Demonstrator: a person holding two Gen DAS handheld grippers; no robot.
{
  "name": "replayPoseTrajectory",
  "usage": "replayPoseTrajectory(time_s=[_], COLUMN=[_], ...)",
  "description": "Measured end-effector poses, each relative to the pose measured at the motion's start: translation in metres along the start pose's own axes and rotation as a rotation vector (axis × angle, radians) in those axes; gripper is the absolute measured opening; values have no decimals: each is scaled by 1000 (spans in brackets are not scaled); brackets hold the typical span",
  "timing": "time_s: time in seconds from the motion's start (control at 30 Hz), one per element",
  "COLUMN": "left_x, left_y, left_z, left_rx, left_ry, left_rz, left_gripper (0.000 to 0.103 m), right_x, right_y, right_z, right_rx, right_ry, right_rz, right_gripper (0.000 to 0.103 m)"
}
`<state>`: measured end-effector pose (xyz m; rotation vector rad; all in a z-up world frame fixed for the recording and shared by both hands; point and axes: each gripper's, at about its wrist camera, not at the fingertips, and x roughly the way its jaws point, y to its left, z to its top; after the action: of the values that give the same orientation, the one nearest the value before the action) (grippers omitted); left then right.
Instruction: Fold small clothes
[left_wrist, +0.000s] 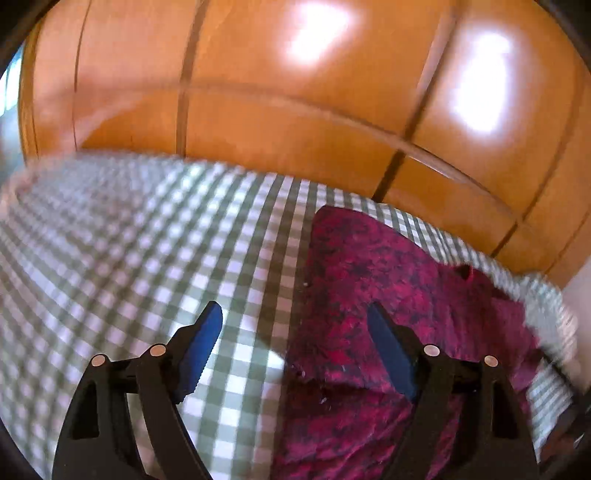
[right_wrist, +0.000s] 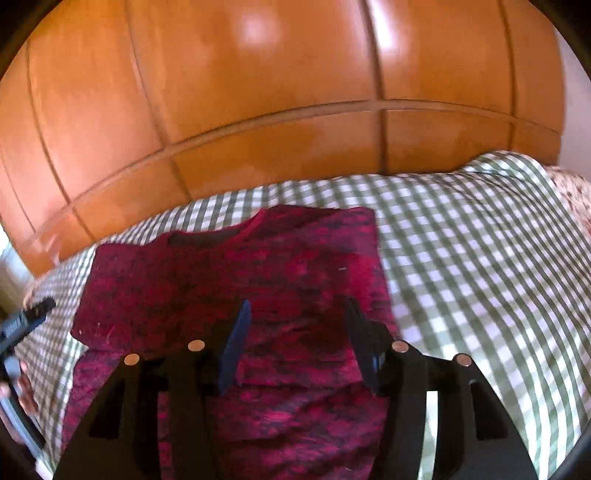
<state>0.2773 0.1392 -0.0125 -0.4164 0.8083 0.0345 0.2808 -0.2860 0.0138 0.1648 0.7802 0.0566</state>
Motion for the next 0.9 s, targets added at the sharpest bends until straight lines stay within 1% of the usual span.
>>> replayPoseTrajectory(time_s=[0.07, 0.1, 0.13, 0.17, 0.23, 0.3, 0.4, 0.43, 0.47, 0.5, 0.53, 0.57, 0.6, 0.67, 0.73, 0.8, 0.83, 0.87, 0.9], left_x=[15, 27, 33, 43, 60, 78, 102, 110, 115, 116, 111, 105, 97, 86, 84, 94, 93, 87, 81], left_y=[14, 23, 27, 31, 30, 28, 20, 19, 17, 14, 9, 6, 5, 11, 15, 14, 12, 8, 5], left_z=[9, 18, 22, 29, 37, 43, 46, 45, 45, 44, 42, 41, 38, 32, 25, 22, 22, 22, 22], left_rx=[-82, -133, -158, -189, -221, -261, -278, -298, -302, -286, -252, -222, -201, -191, -133, -71, -45, -23, -11], left_ry=[59, 98, 110, 129, 179, 213, 260, 274, 285, 285, 256, 215, 182, 144, 120, 134, 125, 101, 77], left_rz=[-56, -104, -123, -155, -217, -231, -251, -270, -310, -333, -316, -308, -309, -304, -188, -77, -16, 57, 96], left_gripper=[80, 80, 80, 80, 80, 80, 80, 73, 47, 36, 27, 22, 20, 20, 20, 21, 38, 53, 53], right_x=[8, 11, 12, 13, 14, 15, 20, 21, 22, 24, 26, 28, 29, 31, 37, 52, 61, 65, 69], right_y=[1, 1, 0, 0, -1, -2, -3, -3, -3, -3, -2, -1, 1, 11, 24, 35, 39, 40, 40], right_z=[-2, -2, -3, -3, -3, -3, -2, -2, -1, -1, -1, -1, -1, -3, -5, -9, -11, -12, -13], right_rx=[8, 13, 18, 20, 14, 11, 2, -1, -2, -4, -8, -13, -19, -53, -111, -144, -155, -164, -164], right_ry=[15, 17, 17, 15, 9, 10, 14, 15, 17, 19, 21, 23, 25, 33, 30, 59, 59, 51, 45], right_rz=[-2, -1, 0, -2, -10, -18, -30, -32, -33, -35, -39, -36, -28, -1, -14, -36, -63, -78, -85], right_gripper=[53, 53, 53, 54, 57, 59, 61, 61, 62, 63, 63, 63, 62, 61, 60, 61, 62, 63, 64])
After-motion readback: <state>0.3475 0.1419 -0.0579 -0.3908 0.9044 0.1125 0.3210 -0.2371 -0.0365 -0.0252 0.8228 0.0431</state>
